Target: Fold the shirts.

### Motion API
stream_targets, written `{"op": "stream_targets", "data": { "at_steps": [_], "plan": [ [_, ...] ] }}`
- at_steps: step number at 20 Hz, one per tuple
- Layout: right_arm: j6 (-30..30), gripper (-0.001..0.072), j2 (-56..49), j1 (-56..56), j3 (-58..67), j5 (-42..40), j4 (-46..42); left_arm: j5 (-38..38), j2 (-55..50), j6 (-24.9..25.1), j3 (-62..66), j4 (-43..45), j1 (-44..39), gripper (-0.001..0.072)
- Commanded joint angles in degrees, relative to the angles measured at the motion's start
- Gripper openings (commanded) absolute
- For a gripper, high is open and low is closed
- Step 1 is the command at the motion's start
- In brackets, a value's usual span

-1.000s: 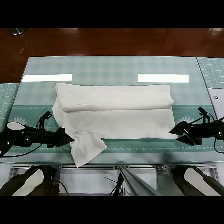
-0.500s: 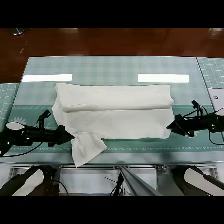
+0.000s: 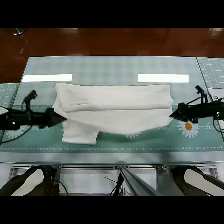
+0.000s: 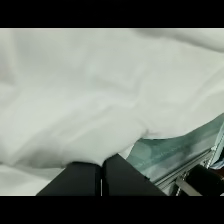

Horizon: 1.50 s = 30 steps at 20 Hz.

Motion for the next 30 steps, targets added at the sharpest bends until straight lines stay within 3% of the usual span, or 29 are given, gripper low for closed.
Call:
{"op": "stream_targets", "data": {
  "at_steps": [1, 6, 14, 18, 20, 21, 22, 23, 25, 27, 29, 30],
  "plan": [
    [0.4, 0.0034, -1.0, 0.2, 6.9, -4.1, 5.6, 0.9, -4.1, -2.6, 9.8, 0.0, -0.5, 0.0019],
    [0.7, 0.0034, -9.0, 4.8, 13.6, -6.7, 6.6, 2.1, -19.4, -5.5, 22.6, 0.0, -6.3, 0.0019],
    [4.4, 0.0034, -20.1, 4.9, 25.5, -8.0, 7.0, -4.1, -35.9, -13.9, 45.7, 4.0, -6.4, 0.0019],
    [4.7, 0.0034, -24.7, 5.6, 27.5, -9.0, 7.1, -3.5, -39.7, -13.5, 48.0, 4.8, -6.6, 0.0019],
    [4.7, 0.0035, -26.9, 5.8, 27.5, -9.9, 8.5, -2.8, -41.2, -10.8, 48.0, 4.8, -6.9, 0.0037],
    [4.8, 0.0086, -27.9, 5.8, 27.5, -10.4, 10.1, -2.4, -41.5, -10.4, 47.9, 4.8, -7.3, 0.0236],
    [4.9, 0.0355, -28.4, 5.7, 27.5, -10.9, 11.7, -2.4, -41.6, -10.4, 48.0, 4.8, -7.6, 0.0709],
    [4.5, 0.0638, -28.4, 5.5, 27.5, -10.9, 12.8, -3.0, -41.5, -9.9, 48.6, 5.1, -7.6, 0.0705],
    [3.4, 0.0623, -28.4, 4.1, 29.1, -6.1, 12.0, -3.5, -40.3, -14.6, 50.7, 12.8, -6.8, 0.0704],
    [2.6, 0.0622, -27.5, 1.0, 29.9, -0.5, 8.9, -3.8, -36.2, -19.6, 50.7, 27.0, -5.0, 0.0704],
    [2.8, 0.0623, -26.3, -2.8, 29.9, 1.2, 3.3, -3.7, -31.7, -20.3, 48.7, 35.3, -2.4, 0.0704],
    [3.4, 0.0622, -26.2, -4.4, 29.8, 1.2, 1.8, -1.6, -28.8, -20.3, 46.0, 34.9, -0.5, 0.0704]
  ]
}}
